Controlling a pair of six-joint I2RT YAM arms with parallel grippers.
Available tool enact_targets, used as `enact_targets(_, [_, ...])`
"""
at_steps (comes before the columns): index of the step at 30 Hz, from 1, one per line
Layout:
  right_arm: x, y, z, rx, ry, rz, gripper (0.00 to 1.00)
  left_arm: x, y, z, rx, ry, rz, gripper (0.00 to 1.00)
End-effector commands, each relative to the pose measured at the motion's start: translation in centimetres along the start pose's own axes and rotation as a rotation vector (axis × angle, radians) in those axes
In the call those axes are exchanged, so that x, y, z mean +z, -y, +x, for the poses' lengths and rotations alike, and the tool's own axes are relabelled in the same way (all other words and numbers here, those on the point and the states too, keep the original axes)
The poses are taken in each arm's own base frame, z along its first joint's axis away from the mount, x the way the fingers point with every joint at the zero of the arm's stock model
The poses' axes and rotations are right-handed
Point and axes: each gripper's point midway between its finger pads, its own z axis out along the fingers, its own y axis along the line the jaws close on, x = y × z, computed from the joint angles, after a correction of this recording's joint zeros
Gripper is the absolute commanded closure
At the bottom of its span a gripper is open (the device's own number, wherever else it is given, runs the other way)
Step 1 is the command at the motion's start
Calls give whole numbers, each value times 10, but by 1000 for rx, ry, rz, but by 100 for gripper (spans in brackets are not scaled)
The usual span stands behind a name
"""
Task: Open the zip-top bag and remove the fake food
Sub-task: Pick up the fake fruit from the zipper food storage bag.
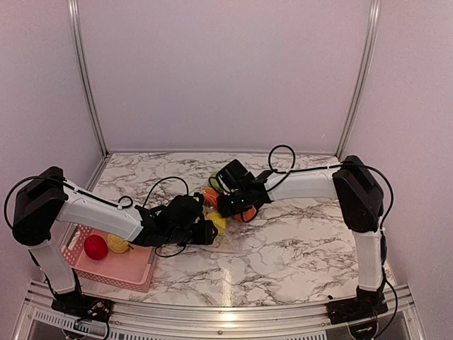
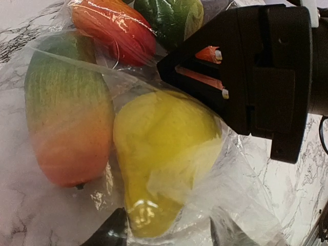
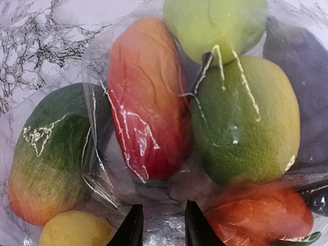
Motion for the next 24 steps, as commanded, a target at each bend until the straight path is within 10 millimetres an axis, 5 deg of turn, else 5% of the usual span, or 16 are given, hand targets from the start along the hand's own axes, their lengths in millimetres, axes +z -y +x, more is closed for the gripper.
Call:
enact_targets(1, [-5, -12, 8, -23, -22, -27, 72, 6, 6, -2, 24, -10, 17, 42])
enact_targets(15, [-5, -24, 13, -41, -29, -52, 70, 16, 0, 9, 38, -67, -25, 42])
enact_targets(24, [-4, -27, 21, -48, -46, -56, 70, 20, -1, 3, 26, -50, -54, 24])
